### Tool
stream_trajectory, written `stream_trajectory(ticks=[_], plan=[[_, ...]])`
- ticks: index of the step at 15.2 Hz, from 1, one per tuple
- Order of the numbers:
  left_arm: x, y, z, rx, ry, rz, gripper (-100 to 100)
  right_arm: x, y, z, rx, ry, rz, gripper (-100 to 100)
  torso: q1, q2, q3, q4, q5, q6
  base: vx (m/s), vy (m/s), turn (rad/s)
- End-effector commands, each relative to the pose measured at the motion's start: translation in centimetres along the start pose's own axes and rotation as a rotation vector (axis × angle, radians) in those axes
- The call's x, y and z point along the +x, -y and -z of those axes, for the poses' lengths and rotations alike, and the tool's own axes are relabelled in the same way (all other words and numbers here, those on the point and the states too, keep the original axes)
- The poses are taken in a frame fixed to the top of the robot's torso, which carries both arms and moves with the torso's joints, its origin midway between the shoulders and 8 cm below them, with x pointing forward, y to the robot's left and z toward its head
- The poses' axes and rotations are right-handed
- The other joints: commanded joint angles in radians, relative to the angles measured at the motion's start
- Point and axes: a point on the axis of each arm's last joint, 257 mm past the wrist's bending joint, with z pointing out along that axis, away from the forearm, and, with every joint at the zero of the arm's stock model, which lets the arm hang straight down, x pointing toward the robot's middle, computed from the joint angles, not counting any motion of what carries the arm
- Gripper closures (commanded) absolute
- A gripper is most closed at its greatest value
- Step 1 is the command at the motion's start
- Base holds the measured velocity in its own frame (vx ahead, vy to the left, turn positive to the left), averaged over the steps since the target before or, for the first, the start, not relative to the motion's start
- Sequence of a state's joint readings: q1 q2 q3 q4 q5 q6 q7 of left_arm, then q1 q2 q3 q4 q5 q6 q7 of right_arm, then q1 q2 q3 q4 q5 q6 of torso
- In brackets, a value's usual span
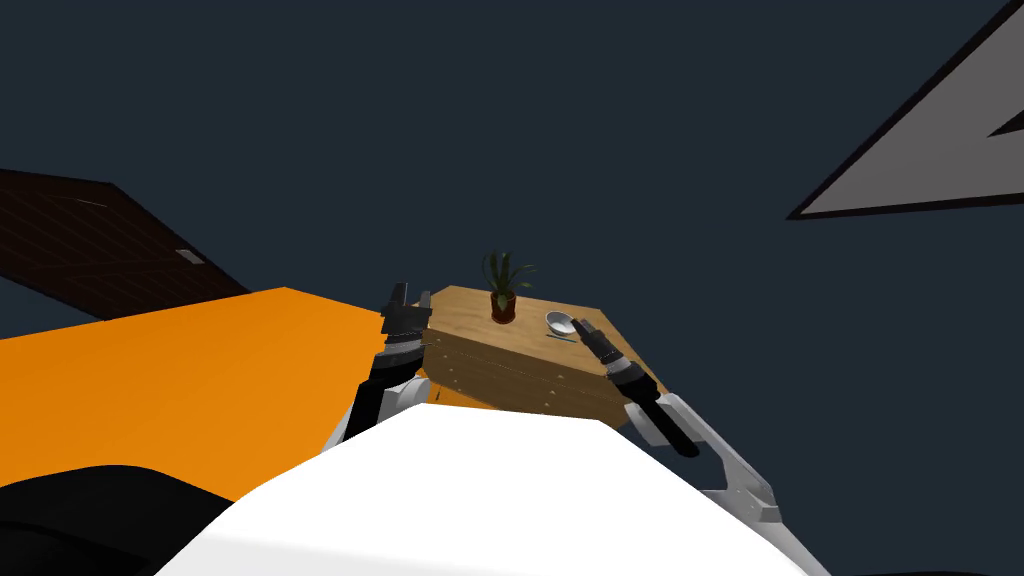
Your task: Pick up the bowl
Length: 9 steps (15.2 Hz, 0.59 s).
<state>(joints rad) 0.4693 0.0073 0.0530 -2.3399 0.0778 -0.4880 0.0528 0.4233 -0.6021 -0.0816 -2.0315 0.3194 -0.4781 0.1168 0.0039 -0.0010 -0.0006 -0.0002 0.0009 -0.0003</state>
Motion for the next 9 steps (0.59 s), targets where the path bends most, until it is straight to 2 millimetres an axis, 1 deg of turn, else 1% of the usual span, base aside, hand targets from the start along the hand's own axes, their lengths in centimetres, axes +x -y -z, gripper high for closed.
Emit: stream_trajectory(ticks=[1, 2, 3, 4, 6, 7, 8, 9], plan=[[0.0, 0.0, 0.0, 0.0, 0.0, 0.0, 0, 0.4, 0.5, 0.2, -0.002, -0.033, 0.036, -100, 0.0, 0.0, 0.0, 0.0, 0.0, 0.0, 0.009, 0.039, 0.021], [0.0, 0.0, 0.0, 0.0, 0.0, 0.0, 0, 1.5, 1.9, 0.7, 0.008, -0.089, 0.102, -100, -0.001, 0.0, 0.0, 0.0, 0.0, 0.0, 0.007, 0.049, 0.08], [0.0, 0.0, 0.0, 0.0, 0.0, 0.0, 0, 1.5, 1.9, 0.7, 0.004, -0.1, 0.112, -100, 0.0, 0.0, 0.0, 0.0, 0.0, 0.0, 0.004, 0.051, 0.086], [0.0, 0.0, 0.0, 0.0, 0.0, 0.0, 0, 2.4, 3.0, 1.2, 0.01, -0.146, 0.171, -100, 0.0, 0.0, 0.0, 0.0, 0.0, 0.0, 0.008, 0.066, 0.151], [0.0, 0.0, 0.0, 0.0, 0.0, 0.0, 0, 2.5, 3.3, 1.4, 0.008, -0.167, 0.189, -100, 0.001, 0.0, 0.0, 0.0, 0.0, 0.0, 0.011, 0.058, 0.059], [0.0, 0.0, 0.0, 0.0, 0.0, 0.0, 0, 3.4, 4.8, 2.1, 0.015, -0.227, 0.258, -100, 0.0, 0.0, 0.0, 0.0, 0.0, 0.0, 0.011, 0.05, 0.08], [0.0, 0.0, 0.0, 0.0, 0.0, 0.0, 0, 3.3, 4.8, 2.1, 0.011, -0.235, 0.266, -100, 0.0, 0.0, 0.0, 0.0, 0.0, 0.0, 0.01, 0.05, 0.099], [0.0, 0.0, 0.0, 0.0, 0.0, 0.0, 0, 4.1, 6.1, 2.8, 0.017, -0.285, 0.324, -100, 0.0, 0.0, 0.0, 0.0, 0.0, 0.0, 0.01, 0.066, 0.135]])
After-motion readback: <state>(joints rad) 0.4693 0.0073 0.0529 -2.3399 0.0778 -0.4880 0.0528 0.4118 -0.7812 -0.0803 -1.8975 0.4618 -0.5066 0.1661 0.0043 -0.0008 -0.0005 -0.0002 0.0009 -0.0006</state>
